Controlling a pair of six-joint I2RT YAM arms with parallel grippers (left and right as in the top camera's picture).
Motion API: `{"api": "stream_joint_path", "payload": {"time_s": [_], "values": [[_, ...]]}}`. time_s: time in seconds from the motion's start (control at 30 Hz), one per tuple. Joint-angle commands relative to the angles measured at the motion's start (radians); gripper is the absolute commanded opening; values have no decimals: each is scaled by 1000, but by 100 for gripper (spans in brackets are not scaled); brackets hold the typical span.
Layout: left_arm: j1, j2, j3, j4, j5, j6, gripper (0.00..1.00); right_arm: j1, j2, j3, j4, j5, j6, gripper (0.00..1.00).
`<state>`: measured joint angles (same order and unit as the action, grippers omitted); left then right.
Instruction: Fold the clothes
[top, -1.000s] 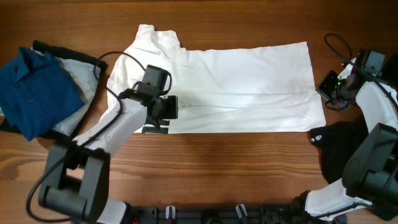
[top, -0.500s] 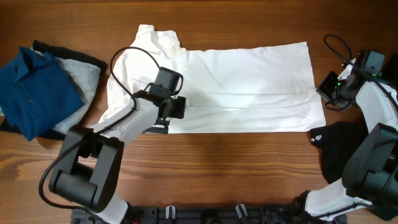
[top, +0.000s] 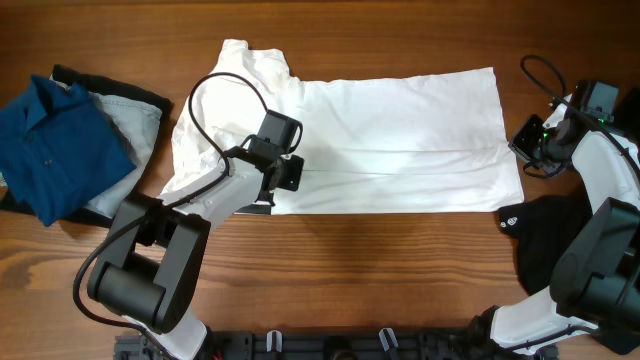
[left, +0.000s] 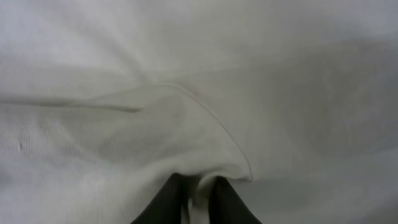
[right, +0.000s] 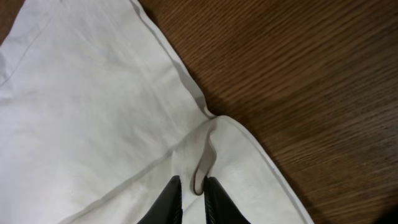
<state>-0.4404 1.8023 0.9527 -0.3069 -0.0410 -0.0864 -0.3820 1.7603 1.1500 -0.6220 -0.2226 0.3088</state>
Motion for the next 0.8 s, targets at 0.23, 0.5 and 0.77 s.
{"api": "stream_joint_path", "payload": {"time_s": [0.23, 0.5, 0.77], "values": [[34, -33, 62, 1, -6, 0, 6, 2, -21, 18, 12, 46, -18, 13], [129, -40, 63, 163, -2, -237, 12, 3, -15, 18, 185, 42, 26, 12], [118, -39, 63, 16, 201, -257, 30, 3, -14, 10, -28, 185, 13, 27]]}}
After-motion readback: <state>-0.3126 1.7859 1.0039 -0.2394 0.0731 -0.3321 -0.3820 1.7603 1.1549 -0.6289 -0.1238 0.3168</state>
